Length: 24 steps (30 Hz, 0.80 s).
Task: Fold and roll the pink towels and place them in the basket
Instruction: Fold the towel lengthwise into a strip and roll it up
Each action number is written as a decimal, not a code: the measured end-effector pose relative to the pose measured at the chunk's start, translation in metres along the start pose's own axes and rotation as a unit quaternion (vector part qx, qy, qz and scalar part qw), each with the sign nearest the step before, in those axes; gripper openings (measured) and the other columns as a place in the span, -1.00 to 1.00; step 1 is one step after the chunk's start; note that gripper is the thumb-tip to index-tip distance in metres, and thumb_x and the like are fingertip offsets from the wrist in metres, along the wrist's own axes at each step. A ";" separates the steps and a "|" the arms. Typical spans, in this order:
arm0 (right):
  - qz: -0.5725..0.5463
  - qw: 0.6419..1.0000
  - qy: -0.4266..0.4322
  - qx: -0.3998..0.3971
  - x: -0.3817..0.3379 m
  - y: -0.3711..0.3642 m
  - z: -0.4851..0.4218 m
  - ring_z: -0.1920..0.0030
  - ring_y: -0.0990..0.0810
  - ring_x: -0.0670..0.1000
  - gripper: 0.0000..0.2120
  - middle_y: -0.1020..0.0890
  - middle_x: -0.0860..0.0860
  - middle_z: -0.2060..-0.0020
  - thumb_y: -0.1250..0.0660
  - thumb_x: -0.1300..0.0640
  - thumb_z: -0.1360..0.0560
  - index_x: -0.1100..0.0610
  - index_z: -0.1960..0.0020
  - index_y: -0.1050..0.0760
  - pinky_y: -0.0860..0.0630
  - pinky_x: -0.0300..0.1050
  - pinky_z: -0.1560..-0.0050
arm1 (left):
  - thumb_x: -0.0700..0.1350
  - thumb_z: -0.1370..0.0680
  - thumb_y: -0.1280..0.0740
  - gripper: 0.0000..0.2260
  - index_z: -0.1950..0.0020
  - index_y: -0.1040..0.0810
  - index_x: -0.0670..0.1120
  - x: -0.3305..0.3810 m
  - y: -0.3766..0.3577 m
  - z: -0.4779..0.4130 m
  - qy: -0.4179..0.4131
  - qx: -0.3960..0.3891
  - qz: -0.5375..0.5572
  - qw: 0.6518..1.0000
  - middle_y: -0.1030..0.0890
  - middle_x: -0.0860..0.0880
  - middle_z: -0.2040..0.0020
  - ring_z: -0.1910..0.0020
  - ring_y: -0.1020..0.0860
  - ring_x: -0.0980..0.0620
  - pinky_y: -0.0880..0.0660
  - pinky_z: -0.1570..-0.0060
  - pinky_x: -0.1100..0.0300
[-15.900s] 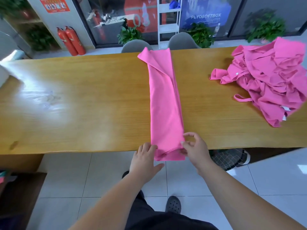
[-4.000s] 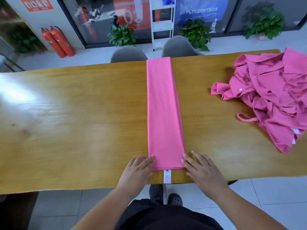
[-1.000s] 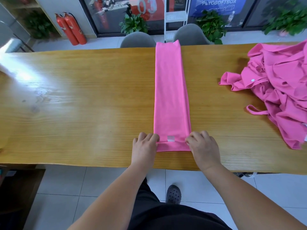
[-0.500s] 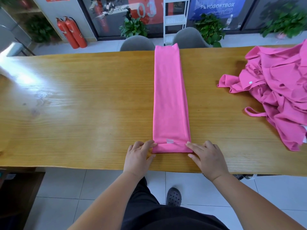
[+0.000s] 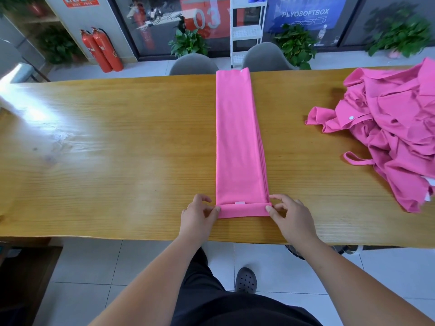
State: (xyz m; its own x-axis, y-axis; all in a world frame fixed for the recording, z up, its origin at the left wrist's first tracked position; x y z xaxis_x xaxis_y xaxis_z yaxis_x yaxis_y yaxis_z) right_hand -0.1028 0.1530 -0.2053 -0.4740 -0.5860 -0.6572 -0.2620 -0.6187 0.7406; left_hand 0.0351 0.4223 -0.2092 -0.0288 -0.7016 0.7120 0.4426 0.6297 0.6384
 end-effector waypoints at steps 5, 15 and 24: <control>0.152 0.986 0.020 0.058 -0.019 0.009 -0.007 -0.06 -0.43 -0.10 -0.75 -0.56 -0.27 0.06 -0.42 -0.19 -0.57 -0.20 -0.22 -0.57 -0.52 -0.07 0.14 | 0.12 -0.60 -0.42 -0.75 -0.18 -0.42 0.13 0.023 0.007 0.002 -0.029 0.083 -0.137 0.987 -0.51 0.21 -0.04 -0.11 -0.41 0.07 -0.41 -0.17 0.04; 0.234 0.930 0.262 0.104 -0.022 -0.005 0.019 0.07 -0.48 0.03 -0.69 -0.70 -0.17 -0.14 -0.43 0.15 -0.59 0.00 -0.32 -0.65 -0.48 0.00 0.09 | -0.07 -0.60 -0.48 -0.83 -0.18 -0.62 0.04 0.020 0.002 0.020 -0.247 0.118 -0.229 0.934 -0.64 0.15 0.13 -0.02 -0.54 -0.01 -0.43 0.03 0.04; 0.142 0.981 0.129 0.022 -0.013 -0.005 -0.002 0.05 -0.42 -0.11 -0.50 -0.61 -0.27 -0.02 -0.45 -0.05 -0.59 -0.24 -0.49 -0.44 -0.46 -0.09 0.04 | 0.04 -0.58 -0.47 -0.69 -0.29 -0.49 0.17 0.014 0.004 0.006 -0.122 0.042 -0.152 0.980 -0.61 0.28 -0.14 -0.21 -0.43 0.12 -0.32 -0.21 0.13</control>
State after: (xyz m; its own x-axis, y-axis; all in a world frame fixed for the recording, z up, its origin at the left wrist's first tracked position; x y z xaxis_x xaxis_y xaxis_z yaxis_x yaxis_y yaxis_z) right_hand -0.0933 0.1622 -0.2004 -0.3054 -0.8485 -0.4322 -0.1880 -0.3912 0.9009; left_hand 0.0312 0.4170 -0.1943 -0.3651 -0.7675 0.5270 0.3047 0.4363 0.8466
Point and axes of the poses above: each hand's wrist, its own z-axis away from the middle knuckle, its own y-axis out of the back of the hand, x = y × z, the point moved 7 cm from there along -z, towards the middle knuckle
